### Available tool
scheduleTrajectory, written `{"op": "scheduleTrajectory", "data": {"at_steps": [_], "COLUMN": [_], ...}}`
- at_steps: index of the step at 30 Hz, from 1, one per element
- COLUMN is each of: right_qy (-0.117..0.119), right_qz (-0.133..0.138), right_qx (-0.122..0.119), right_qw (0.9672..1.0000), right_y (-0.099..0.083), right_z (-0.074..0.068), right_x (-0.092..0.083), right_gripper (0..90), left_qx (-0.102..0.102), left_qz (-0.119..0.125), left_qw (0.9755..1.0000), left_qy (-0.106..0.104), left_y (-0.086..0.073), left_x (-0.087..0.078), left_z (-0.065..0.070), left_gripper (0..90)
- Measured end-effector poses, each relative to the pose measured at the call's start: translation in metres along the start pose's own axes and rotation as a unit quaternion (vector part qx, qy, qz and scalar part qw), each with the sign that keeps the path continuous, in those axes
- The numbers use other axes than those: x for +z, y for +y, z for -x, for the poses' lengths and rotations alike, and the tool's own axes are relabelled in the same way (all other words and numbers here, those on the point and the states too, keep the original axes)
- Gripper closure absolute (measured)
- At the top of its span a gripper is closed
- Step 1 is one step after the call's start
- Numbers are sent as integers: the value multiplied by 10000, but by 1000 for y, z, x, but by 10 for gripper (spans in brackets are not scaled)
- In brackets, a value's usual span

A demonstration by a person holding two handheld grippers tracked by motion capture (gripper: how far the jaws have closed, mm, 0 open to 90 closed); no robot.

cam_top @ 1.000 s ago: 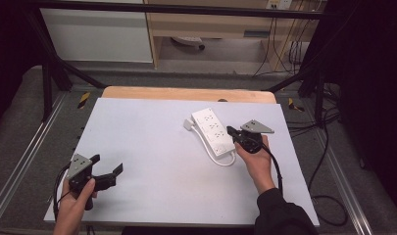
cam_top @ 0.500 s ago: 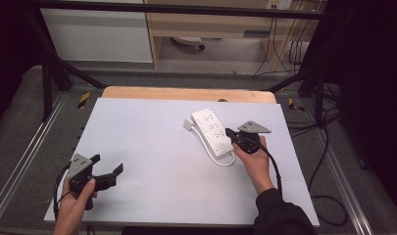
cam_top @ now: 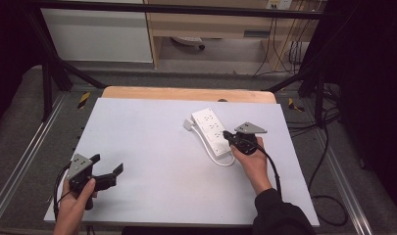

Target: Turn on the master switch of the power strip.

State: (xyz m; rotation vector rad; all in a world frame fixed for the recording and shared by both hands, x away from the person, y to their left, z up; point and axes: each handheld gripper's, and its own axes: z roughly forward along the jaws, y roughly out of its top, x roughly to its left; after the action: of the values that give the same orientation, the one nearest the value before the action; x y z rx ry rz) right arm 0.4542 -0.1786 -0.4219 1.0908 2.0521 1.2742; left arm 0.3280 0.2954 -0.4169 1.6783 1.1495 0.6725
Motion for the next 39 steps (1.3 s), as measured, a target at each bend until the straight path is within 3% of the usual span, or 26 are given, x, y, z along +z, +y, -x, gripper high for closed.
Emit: {"op": "scheduleTrajectory", "data": {"at_steps": [39], "right_qy": [240], "right_qz": [-646], "right_qx": [-163], "right_qw": [9975], "right_y": [-11], "right_z": [-16], "right_x": [6], "right_gripper": [900], "left_qx": [39], "left_qz": [21], "left_qw": [10000], "left_qy": [-2], "left_y": [0], "left_x": [-1], "left_z": [0], "left_gripper": [66]}}
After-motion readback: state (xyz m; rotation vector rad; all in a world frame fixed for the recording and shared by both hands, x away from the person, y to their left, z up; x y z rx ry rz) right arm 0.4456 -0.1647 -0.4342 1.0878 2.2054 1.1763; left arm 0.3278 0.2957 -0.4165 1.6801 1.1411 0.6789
